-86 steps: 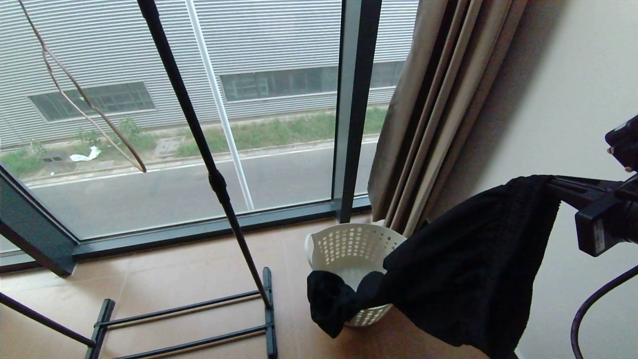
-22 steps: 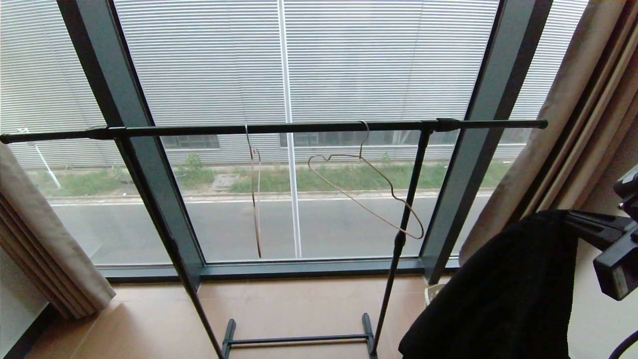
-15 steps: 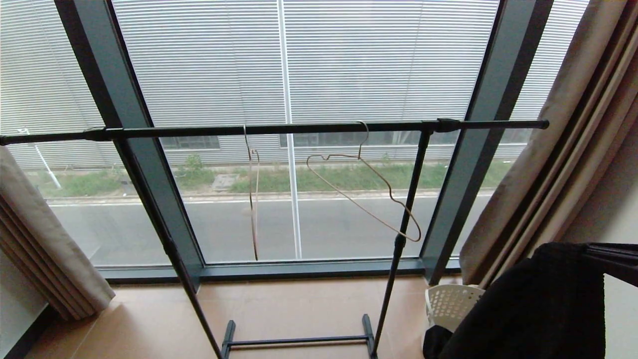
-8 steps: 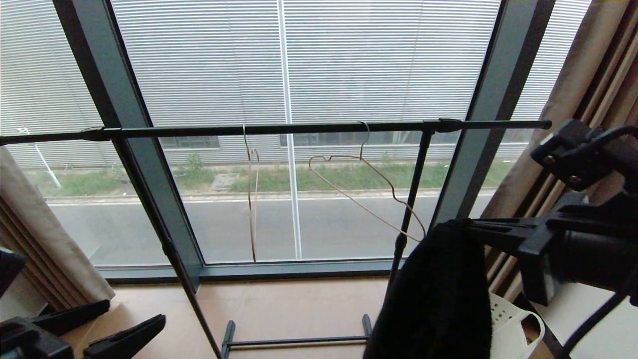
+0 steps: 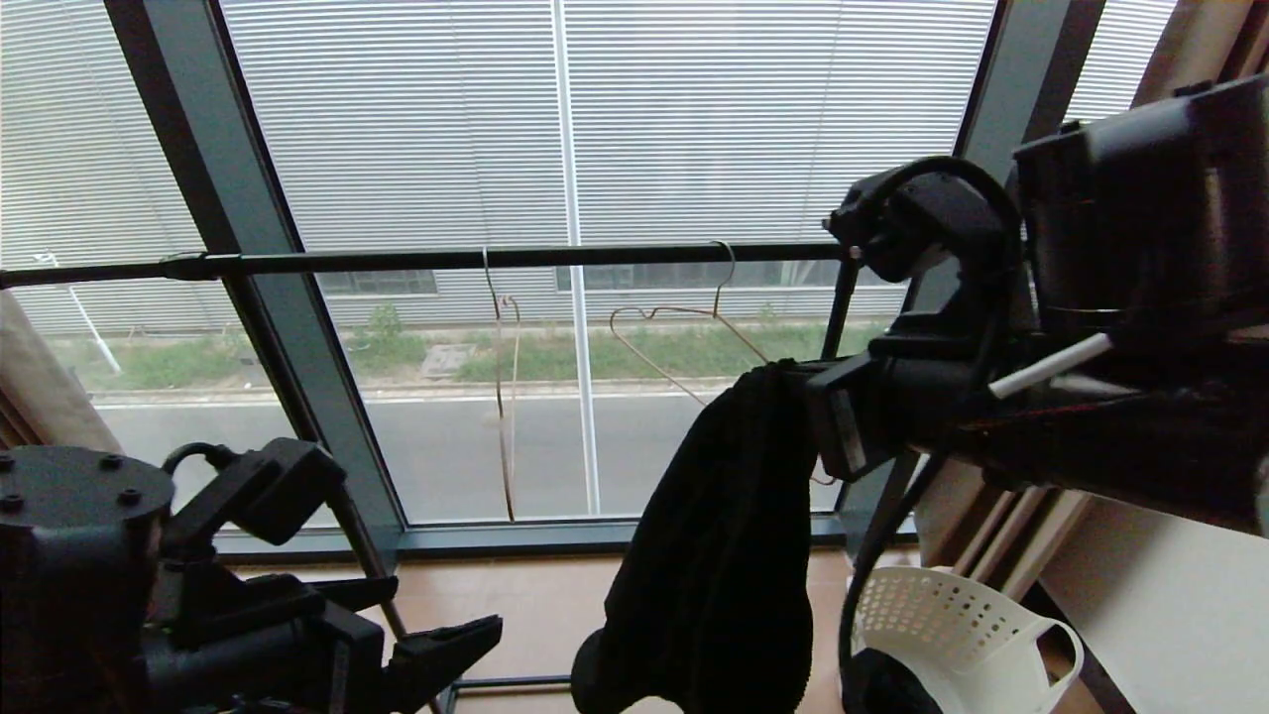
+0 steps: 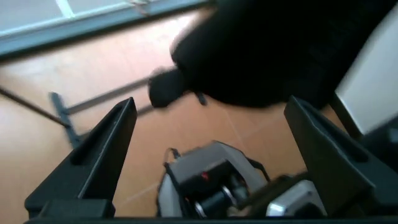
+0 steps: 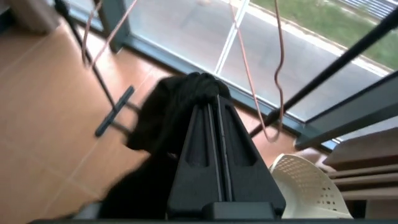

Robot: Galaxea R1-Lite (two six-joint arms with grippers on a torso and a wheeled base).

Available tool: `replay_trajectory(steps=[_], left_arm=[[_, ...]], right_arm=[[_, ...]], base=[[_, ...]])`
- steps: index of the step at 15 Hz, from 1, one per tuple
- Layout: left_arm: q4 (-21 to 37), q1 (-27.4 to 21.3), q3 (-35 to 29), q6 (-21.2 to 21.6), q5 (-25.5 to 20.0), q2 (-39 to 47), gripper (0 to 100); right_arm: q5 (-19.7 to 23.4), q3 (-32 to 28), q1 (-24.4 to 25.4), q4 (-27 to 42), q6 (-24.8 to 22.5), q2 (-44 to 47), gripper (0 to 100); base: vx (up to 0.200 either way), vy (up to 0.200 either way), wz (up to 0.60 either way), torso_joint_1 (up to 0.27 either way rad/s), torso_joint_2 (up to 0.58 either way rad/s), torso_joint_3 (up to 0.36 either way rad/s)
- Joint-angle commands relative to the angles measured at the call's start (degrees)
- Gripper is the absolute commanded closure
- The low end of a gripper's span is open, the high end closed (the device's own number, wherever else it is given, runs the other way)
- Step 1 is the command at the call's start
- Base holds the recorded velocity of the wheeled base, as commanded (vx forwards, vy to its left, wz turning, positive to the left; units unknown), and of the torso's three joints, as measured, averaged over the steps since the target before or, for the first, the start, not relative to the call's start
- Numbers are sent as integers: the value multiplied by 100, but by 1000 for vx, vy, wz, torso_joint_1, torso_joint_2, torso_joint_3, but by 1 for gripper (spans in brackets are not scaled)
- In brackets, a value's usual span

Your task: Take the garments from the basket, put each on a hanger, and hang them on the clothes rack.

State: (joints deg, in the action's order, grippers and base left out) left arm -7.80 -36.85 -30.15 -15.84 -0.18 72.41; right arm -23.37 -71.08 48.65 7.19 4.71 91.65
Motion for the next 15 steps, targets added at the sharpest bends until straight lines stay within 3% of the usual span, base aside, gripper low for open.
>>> replay_trajectory(steps=[1,3,4,8,10,15], left_arm=[[-99,-402,-281,-148,1,722,0],[-617,-876,-343,-245,36,1275,0],[-793,-973,-360,-271,45,1460,0],[-1329,-1035,-404,-350,185,2058,0],[-1584,-1017,-501,-526,546,2506,0],[-1610,-999,-650,-684,739,3147,0]], right_arm=[[-300,-556,145,10,153,793,100],[-915,-784,241,-16,329,1127,100],[-994,-811,276,-7,426,1145,100],[-1029,-811,285,-7,549,1004,100],[-1029,-793,329,-7,558,890,100],[-1029,-811,549,1,619,696,100]], base=[[0,0,0,0,0,0],[0,0,0,0,0,0],[0,0,0,0,0,0],[0,0,0,0,0,0],[0,0,0,0,0,0],[0,0,0,0,0,0]])
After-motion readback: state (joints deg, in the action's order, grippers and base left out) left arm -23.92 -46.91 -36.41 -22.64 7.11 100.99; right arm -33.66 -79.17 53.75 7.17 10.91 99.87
